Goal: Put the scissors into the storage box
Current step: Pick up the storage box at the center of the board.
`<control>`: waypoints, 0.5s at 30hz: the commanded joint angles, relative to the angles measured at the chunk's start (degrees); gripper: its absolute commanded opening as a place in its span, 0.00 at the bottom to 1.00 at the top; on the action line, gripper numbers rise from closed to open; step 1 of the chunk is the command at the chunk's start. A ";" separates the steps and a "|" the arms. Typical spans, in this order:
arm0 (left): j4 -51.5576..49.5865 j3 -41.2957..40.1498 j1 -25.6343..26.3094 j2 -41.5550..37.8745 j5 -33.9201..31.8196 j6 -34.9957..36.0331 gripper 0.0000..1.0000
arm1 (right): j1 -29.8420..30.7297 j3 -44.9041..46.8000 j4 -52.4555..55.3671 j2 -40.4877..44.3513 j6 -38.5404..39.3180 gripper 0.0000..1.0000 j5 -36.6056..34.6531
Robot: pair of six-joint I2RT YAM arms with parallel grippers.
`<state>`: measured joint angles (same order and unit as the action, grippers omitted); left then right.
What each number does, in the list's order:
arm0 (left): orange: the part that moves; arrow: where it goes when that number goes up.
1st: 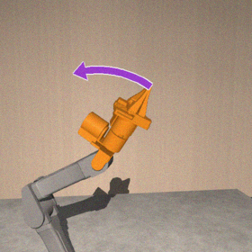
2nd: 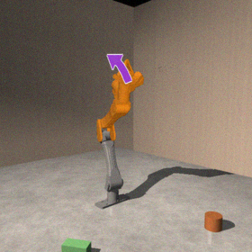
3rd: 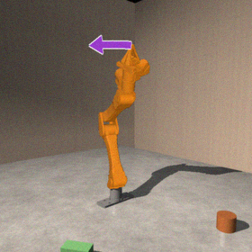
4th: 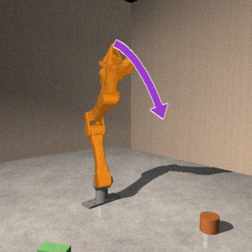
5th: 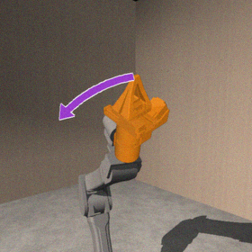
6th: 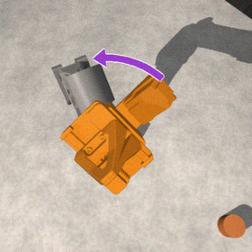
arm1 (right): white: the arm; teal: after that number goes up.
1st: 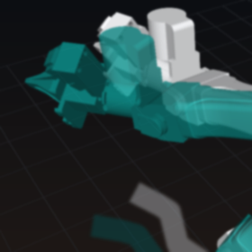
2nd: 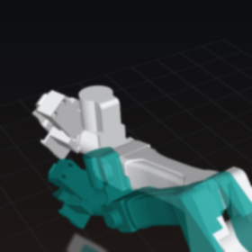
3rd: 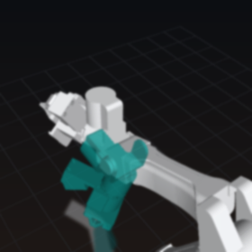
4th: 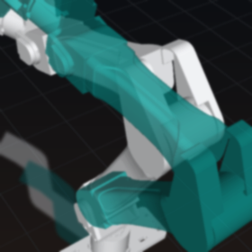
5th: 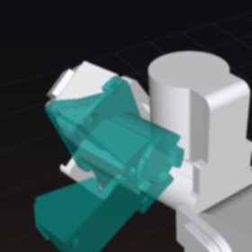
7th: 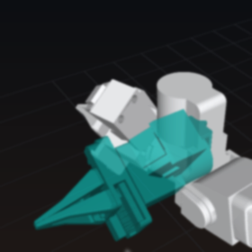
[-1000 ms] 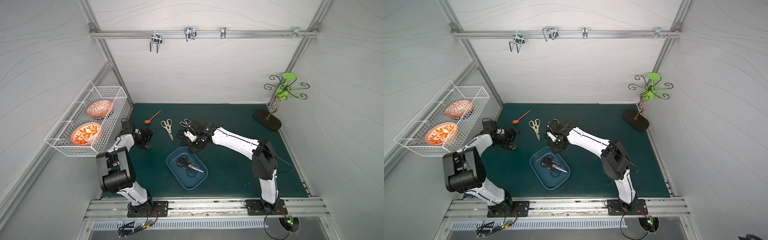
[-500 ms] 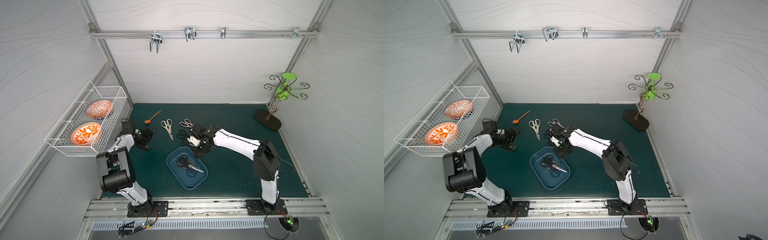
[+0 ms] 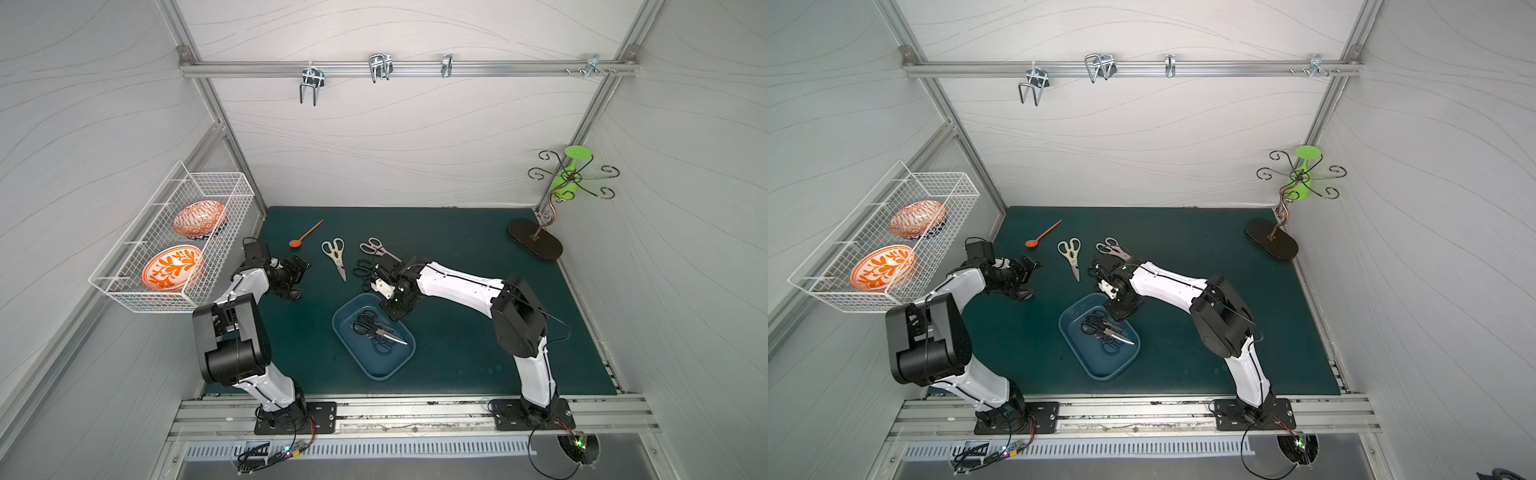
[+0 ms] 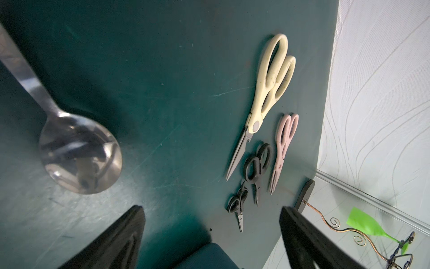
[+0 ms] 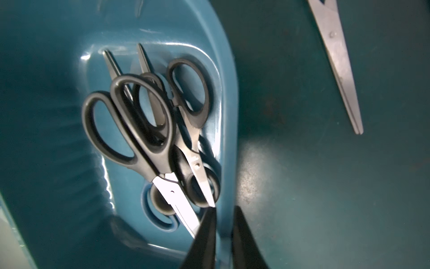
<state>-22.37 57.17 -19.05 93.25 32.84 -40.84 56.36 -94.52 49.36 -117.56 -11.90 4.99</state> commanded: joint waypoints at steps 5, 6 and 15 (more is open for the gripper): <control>1.61 -0.04 0.22 -0.97 1.06 -0.38 0.95 | 0.72 -1.08 1.55 0.54 -1.32 0.00 1.07; 1.54 -0.02 0.24 -0.90 1.09 -0.35 0.95 | 0.68 -1.62 2.35 0.85 -1.39 0.00 0.99; 1.88 -0.14 0.24 -0.70 1.26 -0.47 0.95 | -8.28 0.89 4.81 10.93 -4.78 0.00 5.50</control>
<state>-21.98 57.06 -19.05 93.25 33.45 -41.01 53.17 -94.87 52.18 -113.51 -14.35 7.90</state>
